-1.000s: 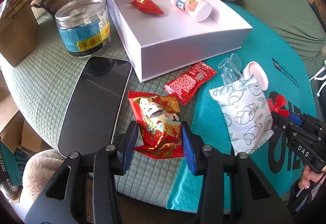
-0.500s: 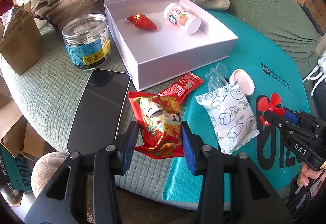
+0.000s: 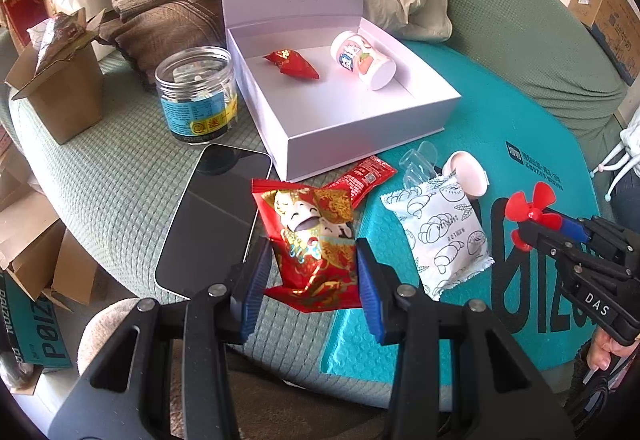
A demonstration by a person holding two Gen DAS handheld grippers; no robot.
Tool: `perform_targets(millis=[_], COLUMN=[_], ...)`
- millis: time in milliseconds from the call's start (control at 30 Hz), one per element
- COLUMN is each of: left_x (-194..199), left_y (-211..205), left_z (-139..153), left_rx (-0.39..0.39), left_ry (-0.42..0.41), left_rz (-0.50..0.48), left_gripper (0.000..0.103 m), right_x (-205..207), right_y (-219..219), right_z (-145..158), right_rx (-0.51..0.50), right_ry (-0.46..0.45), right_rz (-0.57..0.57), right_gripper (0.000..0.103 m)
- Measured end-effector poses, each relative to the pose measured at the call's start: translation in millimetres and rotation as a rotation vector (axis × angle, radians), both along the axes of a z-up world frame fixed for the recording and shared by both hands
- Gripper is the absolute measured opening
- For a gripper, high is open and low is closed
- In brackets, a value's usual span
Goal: Organize objects
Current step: 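Lift the red fan and gold snack packet toward the white box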
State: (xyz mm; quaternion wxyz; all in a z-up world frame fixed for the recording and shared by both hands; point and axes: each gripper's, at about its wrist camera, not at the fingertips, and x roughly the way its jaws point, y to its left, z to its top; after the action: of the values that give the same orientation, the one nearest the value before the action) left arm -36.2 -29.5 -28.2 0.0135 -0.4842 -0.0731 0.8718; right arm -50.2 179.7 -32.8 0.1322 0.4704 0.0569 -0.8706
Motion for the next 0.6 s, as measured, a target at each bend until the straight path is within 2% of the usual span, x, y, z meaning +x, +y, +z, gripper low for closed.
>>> perform_targets(millis=[367, 600], left_x=[21.3, 32.4], left_y=[12.7, 27.5], left_z=[22.6, 38.7], left_rx=[-0.054, -0.073], left_ry=[0.065, 0.096], left_rz=[0.06, 0.061], left_gripper=[0.04, 0.04], right_x=[10.2, 24.6], right_y=[-1.3, 4.9], right_z=[19.7, 29.1], right_rx=[-0.039, -0.064], right_ry=[0.04, 0.058], right_rz=[0.122, 0.171], right_gripper=[0.03, 0.03])
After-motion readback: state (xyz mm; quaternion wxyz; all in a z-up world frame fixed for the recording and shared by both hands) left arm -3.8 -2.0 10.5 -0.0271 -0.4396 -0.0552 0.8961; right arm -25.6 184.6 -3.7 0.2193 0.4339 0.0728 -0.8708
